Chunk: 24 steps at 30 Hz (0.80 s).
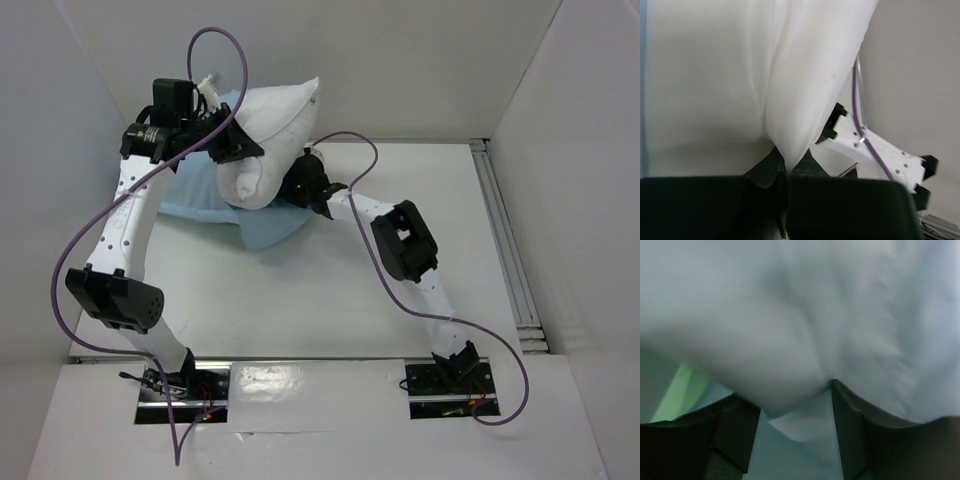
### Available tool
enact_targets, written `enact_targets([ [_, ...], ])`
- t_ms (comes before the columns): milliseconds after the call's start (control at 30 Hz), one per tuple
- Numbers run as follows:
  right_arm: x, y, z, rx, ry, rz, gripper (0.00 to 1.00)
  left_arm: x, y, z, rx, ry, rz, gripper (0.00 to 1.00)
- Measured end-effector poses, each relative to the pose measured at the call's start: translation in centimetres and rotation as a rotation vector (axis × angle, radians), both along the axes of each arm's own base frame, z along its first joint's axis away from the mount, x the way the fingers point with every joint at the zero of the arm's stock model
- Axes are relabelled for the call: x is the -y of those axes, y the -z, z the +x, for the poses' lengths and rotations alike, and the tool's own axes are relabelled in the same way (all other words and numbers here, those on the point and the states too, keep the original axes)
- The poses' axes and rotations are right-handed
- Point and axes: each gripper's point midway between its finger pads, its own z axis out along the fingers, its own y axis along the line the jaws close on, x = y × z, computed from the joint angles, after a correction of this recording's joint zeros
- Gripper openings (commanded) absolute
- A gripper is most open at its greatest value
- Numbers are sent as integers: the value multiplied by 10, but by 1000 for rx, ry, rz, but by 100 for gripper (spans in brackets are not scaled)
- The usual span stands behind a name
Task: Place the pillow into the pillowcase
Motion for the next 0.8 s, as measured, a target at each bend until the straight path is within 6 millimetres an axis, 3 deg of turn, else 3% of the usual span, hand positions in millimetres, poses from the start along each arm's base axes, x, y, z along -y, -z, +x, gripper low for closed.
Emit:
enact_targets([
  [33,-3,6,4,-5,5,4,48,-1,-2,-2,0,2,-8,0],
  [67,-6,12,7,-8,9,11,31,-2,-4,-2,1,4,-18,0],
  [100,-8,15,10,-11,12,17,3,-4,-7,-3,6,0,-29,0],
  [133,-8,18,12,-16,16,22,0,-5,-8,-3,9,-2,-36,0],
  [300,6,9,13,-19,49,44,0,-11,-12,-10,25,-10,-47,0],
  [400,44,8,-15,-61,81,16,0,-11,-8,-15,17,-8,-48,0],
  [467,70,-4,-31,-63,101,29,0,-8,-6,-19,8,9,-60,0],
  [567,102,-35,-49,-45,118,79,0,7,-8,-25,7,49,-84,0],
  [633,113,-61,-48,-4,114,100,0,16,-14,-28,25,76,-92,0],
  [700,115,-93,-43,49,93,120,0,18,-19,-28,41,82,-95,0],
  [800,111,-156,-37,174,53,149,0,19,-32,-26,79,80,-103,0],
])
